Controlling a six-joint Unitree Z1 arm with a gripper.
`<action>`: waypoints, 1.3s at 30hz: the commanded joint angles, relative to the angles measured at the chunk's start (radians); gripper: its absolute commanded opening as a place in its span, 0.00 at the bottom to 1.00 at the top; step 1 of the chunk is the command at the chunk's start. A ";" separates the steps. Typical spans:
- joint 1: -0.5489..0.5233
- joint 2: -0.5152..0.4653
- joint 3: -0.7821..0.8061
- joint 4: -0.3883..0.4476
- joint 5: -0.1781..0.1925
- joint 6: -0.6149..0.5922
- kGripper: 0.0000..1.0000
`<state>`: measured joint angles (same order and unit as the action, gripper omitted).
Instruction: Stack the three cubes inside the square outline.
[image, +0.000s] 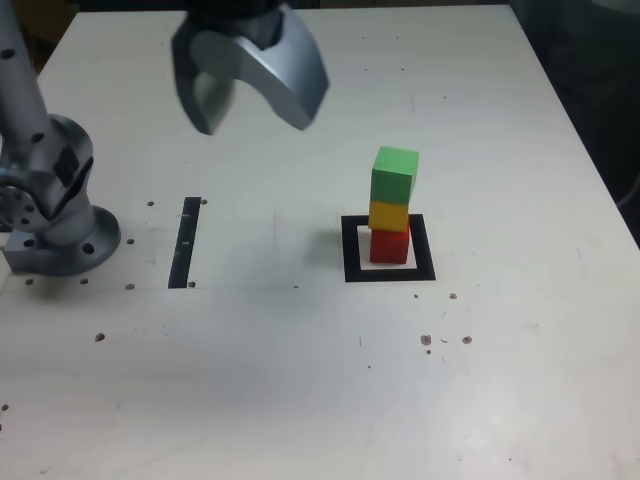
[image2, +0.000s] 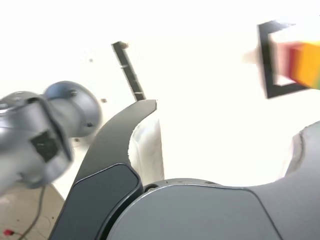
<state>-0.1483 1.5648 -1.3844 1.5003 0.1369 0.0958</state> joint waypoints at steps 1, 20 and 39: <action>0.014 -0.141 0.100 -0.019 0.006 -0.006 0.99; 0.084 -0.196 0.675 -0.425 -0.049 -0.027 0.99; 0.084 -0.136 0.739 -0.453 -0.033 -0.091 0.99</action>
<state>-0.0642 1.4216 -0.6436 1.0439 0.1024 0.0060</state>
